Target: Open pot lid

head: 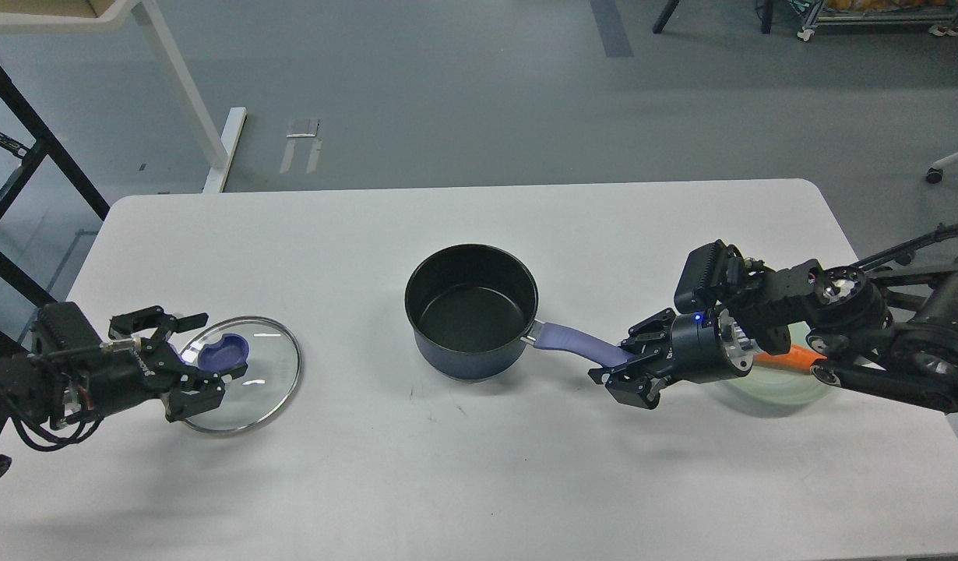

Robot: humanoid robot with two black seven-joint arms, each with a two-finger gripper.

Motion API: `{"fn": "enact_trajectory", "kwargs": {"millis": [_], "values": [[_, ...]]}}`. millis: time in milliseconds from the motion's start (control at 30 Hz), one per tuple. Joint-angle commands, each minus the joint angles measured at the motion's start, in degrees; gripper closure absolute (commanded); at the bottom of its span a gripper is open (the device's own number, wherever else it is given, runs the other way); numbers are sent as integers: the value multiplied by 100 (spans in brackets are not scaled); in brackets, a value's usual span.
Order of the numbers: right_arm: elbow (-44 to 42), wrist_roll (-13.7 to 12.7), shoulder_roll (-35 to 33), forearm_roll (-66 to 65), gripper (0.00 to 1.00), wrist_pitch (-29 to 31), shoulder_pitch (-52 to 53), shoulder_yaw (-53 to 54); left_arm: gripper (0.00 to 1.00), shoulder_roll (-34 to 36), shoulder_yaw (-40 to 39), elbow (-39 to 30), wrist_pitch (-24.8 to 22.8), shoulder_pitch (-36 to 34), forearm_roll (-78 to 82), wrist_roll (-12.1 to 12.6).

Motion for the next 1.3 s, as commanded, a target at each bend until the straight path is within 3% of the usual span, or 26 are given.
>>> {"fn": "enact_trajectory", "kwargs": {"millis": [0,100,267,433,567,667,767,833,867,900,1033,1267], "values": [[9,0,-2,0,69,1,0,0,1,315,-18,-702,-316,-382,-638,0],[9,0,-2,0,69,1,0,0,1,439,-27,-1082,-904,-883,-1692,0],[0,0,16,0,69,1,0,0,1,299,-149,-1153,-1836,-1560,-4528,0],[9,0,-2,0,69,10,0,0,1,61,-290,-1091,-2513,-1605,-7965,0],[9,0,-2,0,67,1,0,0,1,-70,-308,-1013,-2892,-1552,-9112,0],[9,0,-11,0,57,1,0,0,1,-238,-448,-741,-2972,-1543,-9280,0],[53,0,-54,52,36,1,0,0,1,-352,-624,-608,-3059,-1543,-9289,0],[114,0,-142,96,27,10,9,8,1,-361,-651,-582,-3208,-1543,-9350,0],[167,0,-177,123,19,10,18,9,1,-361,-651,-582,-3313,-1543,-9386,0],[220,0,-230,166,4,27,18,9,1,-361,-651,-582,-3454,-1526,-9403,0],[422,0,-546,281,1,36,97,43,1,-370,-659,-432,-3920,-1508,-9430,0],[1352,0,-1617,1140,1,27,246,552,1,-370,-659,-379,-4035,-1499,-9702,0]]}}
